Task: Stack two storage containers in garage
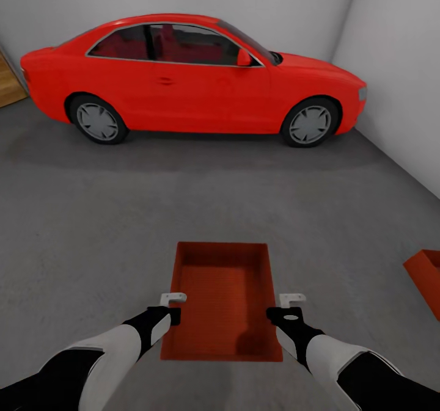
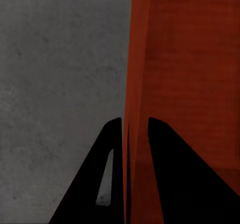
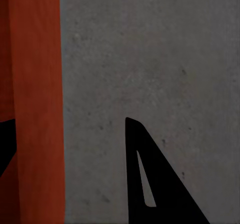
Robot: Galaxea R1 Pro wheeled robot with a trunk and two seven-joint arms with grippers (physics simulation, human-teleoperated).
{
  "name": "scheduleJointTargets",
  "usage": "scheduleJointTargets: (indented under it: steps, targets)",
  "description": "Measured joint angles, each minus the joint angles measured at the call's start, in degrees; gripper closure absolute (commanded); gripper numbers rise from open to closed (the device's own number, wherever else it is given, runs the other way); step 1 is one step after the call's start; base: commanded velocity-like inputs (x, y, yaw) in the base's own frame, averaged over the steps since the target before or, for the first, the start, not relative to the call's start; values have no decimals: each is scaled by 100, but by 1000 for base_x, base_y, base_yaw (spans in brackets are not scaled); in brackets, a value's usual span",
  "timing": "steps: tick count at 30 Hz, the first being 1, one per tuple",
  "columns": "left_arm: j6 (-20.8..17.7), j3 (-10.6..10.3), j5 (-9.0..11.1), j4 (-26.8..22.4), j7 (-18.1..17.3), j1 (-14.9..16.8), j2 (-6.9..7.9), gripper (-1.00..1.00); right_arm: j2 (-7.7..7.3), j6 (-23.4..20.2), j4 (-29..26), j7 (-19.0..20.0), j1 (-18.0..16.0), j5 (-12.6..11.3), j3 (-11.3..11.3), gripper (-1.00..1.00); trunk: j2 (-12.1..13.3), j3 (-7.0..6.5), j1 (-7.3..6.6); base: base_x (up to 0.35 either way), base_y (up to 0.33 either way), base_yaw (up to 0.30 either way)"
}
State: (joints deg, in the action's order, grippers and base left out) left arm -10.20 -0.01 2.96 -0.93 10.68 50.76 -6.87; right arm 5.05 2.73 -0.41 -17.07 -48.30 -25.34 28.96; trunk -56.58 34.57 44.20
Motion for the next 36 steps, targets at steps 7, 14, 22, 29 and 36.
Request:
scheduleJointTargets:
  steps: [7, 14, 22, 29, 36]
  targets:
    - [0, 1, -3, 0, 1, 2, -1, 100, -2, 3, 0, 1, 0, 1, 1, 100, 0, 0, 0, 322, 0, 0]
    - [-1, 21, -11, -1, 2, -1, -4, 100, -6, 17, 0, 2, 0, 0, 2, 100, 0, 0, 0, 322, 0, 0]
    - [-2, 20, -16, -2, 3, 0, -7, 100, 1, 12, -1, -25, 1, -1, 0, 100, 0, 0, 0, 322, 0, -136]
    - [-2, 22, -19, -2, 5, 0, -8, 100, 3, 16, 1, -32, 1, -8, -6, 100, 0, 0, 0, 322, 0, -247]
    - [-2, 12, -15, -2, 4, 3, -6, 100, 8, 20, 3, -38, 1, -13, -11, 100, 0, 0, 0, 322, 0, -250]
